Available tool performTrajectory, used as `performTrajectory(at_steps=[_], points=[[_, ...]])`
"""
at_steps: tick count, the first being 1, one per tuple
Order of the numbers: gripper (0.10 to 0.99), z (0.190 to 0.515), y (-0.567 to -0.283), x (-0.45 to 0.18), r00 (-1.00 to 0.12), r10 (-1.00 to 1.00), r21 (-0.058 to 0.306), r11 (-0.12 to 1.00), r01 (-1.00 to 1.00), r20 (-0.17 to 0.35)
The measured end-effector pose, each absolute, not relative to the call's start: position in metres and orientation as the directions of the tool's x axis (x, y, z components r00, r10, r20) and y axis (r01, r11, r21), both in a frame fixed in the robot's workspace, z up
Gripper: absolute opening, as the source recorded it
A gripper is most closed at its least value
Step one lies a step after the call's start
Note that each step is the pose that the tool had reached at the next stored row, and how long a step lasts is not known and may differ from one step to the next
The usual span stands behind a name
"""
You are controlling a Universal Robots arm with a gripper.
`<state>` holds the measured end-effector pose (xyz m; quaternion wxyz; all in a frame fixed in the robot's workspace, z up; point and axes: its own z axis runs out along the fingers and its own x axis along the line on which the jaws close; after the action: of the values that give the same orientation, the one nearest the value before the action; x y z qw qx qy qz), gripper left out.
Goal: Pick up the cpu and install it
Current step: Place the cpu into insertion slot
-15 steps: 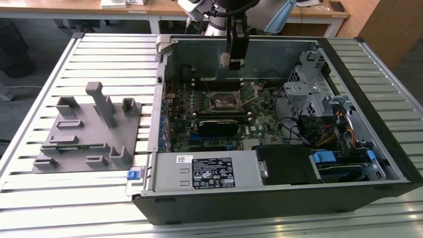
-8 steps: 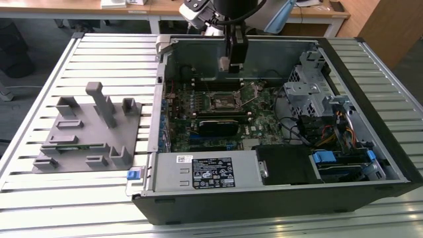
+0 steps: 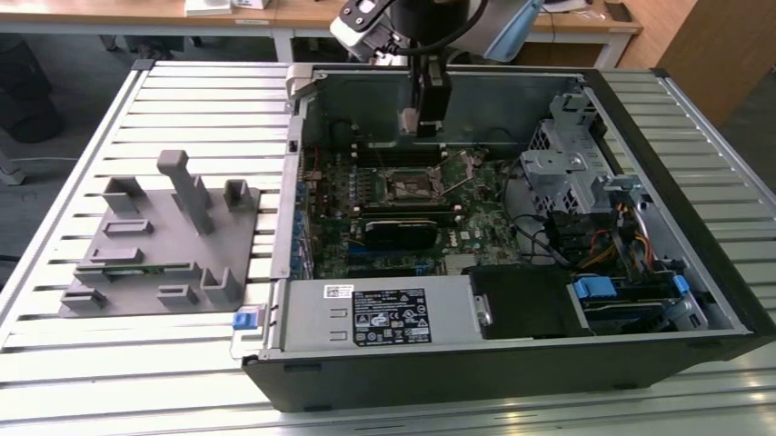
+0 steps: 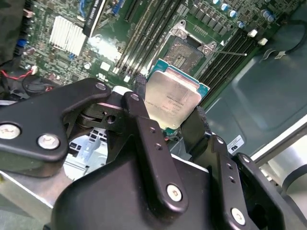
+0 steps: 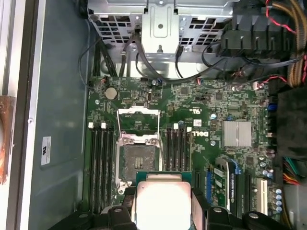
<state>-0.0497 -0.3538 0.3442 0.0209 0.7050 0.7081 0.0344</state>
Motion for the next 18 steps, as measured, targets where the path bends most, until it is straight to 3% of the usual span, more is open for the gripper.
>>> performTrajectory(at_steps=[18], points=[[0.541, 0.320, -0.339, -0.046, -0.005, 1.000, 0.061, 0.004, 0.998, 0.011]])
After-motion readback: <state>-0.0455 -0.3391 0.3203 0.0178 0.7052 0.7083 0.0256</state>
